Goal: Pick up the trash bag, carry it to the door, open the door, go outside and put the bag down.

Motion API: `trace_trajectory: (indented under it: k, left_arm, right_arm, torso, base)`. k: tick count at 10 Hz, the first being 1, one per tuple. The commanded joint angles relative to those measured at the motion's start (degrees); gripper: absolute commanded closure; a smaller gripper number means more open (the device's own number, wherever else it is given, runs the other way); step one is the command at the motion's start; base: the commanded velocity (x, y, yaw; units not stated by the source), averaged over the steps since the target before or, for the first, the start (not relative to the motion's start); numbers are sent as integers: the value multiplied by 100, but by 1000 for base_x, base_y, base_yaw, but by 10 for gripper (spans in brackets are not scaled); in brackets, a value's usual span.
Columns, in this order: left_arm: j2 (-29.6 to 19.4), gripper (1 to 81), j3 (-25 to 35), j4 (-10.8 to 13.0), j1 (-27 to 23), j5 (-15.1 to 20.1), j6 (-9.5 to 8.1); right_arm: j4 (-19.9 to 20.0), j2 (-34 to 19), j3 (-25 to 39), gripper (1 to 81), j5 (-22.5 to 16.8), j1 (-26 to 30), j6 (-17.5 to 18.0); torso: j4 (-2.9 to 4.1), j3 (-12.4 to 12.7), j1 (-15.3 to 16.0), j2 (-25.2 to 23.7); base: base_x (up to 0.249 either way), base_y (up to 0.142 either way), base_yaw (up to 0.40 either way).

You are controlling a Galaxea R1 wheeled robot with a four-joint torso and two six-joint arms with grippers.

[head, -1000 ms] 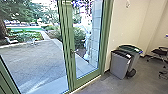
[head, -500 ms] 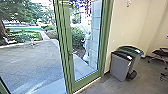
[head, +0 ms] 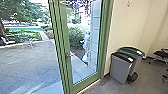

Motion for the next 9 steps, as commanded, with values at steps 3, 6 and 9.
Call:
trace_trajectory:
  k: [3,6,9]
  left_arm:
    - [-3,811,15,13,-306,369,28]
    - [-3,811,15,-14,-306,369,28]
    - [-3,811,15,-23,-306,369,28]
  right_arm:
    - [-57,0,15,10,-308,209,-17]
    - [-57,44,-2,10,-317,209,-17]
    - [-57,52,-55,10,-282,183,-17]
  torso:
    - [0,0,0,0]
    - [0,0,0,0]
    - [0,0,2,0]
  base:
    - [153,-75,0]
    - [152,-75,0]
    - [136,0,0]
